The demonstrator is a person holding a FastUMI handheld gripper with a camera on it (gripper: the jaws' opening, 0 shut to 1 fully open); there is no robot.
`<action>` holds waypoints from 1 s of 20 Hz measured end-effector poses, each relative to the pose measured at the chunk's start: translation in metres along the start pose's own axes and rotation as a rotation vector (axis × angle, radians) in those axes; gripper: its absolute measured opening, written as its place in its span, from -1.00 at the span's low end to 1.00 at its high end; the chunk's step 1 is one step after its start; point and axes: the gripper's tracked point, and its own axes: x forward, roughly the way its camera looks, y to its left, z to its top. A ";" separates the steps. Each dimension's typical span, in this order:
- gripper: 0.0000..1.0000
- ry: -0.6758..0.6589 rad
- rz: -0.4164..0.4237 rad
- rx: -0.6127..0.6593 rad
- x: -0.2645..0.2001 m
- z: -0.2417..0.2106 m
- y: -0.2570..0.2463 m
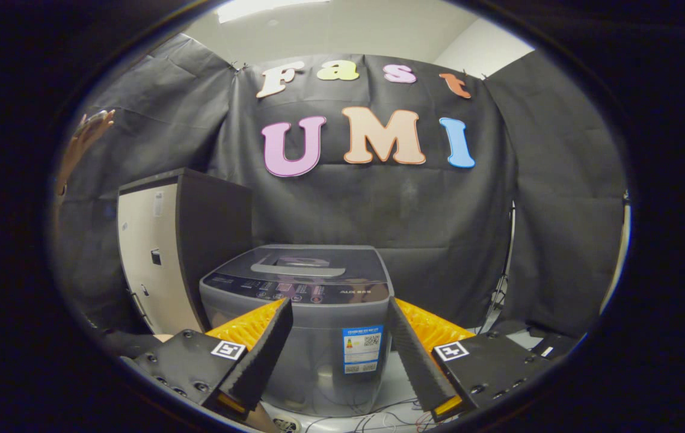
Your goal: Put the clothes into the washing machine and then close the washing machine lid.
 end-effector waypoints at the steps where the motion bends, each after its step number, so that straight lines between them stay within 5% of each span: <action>1: 0.96 0.000 0.000 0.000 0.000 0.000 0.000; 20: 0.95 0.001 0.028 -0.002 0.000 0.000 0.008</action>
